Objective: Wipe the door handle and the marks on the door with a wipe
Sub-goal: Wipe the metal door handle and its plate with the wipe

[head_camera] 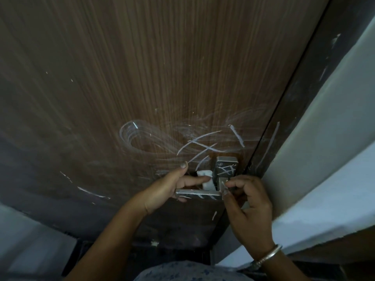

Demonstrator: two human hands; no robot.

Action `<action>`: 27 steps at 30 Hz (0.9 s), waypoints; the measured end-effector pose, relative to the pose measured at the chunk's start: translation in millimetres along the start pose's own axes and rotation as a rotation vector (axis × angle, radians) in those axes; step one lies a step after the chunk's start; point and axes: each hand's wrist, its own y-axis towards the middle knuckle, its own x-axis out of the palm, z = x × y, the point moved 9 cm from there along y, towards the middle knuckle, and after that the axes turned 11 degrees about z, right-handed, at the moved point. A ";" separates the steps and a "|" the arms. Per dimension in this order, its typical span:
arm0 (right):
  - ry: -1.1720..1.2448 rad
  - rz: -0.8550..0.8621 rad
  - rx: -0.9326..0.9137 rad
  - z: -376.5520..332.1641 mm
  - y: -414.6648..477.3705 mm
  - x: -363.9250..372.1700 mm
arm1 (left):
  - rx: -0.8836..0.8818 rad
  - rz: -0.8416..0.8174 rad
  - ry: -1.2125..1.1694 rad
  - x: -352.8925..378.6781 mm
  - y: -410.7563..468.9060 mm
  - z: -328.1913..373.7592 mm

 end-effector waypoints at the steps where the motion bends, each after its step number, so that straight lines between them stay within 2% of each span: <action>1: -0.009 0.001 -0.007 -0.7 0.6 -0.1 | 0.014 -0.014 0.022 2.8 -2.3 10.3; 3: -0.025 0.002 -0.028 -2.5 1.7 -0.3 | 0.050 -0.044 0.168 6.2 -5.5 25.5; 5: -0.032 -0.009 -0.035 -3.0 1.6 1.3 | 0.104 0.012 0.296 2.6 -2.8 34.6; 8: -0.027 -0.025 -0.028 -1.9 0.2 4.1 | 0.091 0.001 0.406 3.0 -8.3 24.8; 12: -0.024 -0.038 -0.028 -0.9 -0.1 4.3 | 0.143 0.059 0.286 3.9 -21.1 31.0; 18: -0.009 -0.023 -0.019 0.5 1.1 0.3 | 0.297 0.149 0.319 -11.3 -20.9 54.0; 24: -0.014 -0.052 -0.006 2.4 -2.8 2.2 | 0.265 0.132 0.319 -1.0 -23.5 44.7; 27: -0.019 -0.054 -0.008 1.5 -2.5 2.0 | 0.284 0.181 0.339 -1.7 -27.8 48.6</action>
